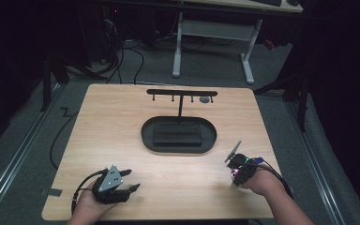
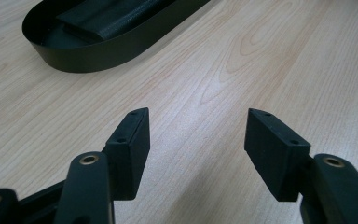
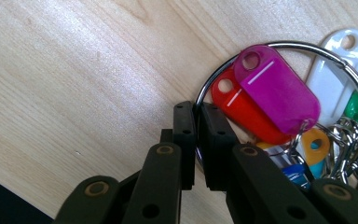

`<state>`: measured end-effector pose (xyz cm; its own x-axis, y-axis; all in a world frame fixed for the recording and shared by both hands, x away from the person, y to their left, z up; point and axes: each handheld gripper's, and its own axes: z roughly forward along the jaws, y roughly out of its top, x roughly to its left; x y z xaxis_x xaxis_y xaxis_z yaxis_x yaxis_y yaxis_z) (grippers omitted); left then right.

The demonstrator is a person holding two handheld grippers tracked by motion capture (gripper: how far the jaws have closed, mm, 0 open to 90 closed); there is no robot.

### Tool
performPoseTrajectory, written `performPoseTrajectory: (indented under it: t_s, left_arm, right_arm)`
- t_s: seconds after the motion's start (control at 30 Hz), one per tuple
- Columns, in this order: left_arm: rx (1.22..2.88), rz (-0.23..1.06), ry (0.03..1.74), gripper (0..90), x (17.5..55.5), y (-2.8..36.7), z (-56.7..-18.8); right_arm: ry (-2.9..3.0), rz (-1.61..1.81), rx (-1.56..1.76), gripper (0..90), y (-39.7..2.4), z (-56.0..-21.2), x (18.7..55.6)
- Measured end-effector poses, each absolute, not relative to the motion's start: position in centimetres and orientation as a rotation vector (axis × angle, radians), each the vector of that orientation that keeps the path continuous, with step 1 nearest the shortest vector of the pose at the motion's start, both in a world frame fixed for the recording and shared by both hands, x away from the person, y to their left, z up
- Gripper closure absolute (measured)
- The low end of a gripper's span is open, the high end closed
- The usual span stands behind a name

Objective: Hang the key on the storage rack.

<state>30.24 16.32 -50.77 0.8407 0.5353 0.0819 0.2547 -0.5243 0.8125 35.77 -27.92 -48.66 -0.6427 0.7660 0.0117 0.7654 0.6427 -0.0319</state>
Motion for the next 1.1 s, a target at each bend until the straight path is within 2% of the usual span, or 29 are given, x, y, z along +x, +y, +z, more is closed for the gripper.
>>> performPoseTrajectory:
  t_s: [0.27, 0.47, 1.1]
  left_arm:
    - [2.138, 0.405, 0.582, 41.3, 30.3, 16.4, -50.8]
    - [2.142, 0.404, 0.58, 41.2, 30.4, 16.2, -50.9]
    - [2.146, 0.402, 0.574, 41.1, 30.4, 16.1, -51.0]
  right_arm:
    - [-2.925, 0.101, -1.214, 87.3, -27.4, -48.3, 35.1]
    - [-2.957, 0.012, -1.193, 87.2, -27.7, -45.7, 34.4]
    - [-3.07, 0.025, -1.184, 88.0, -28.1, -39.8, 33.6]
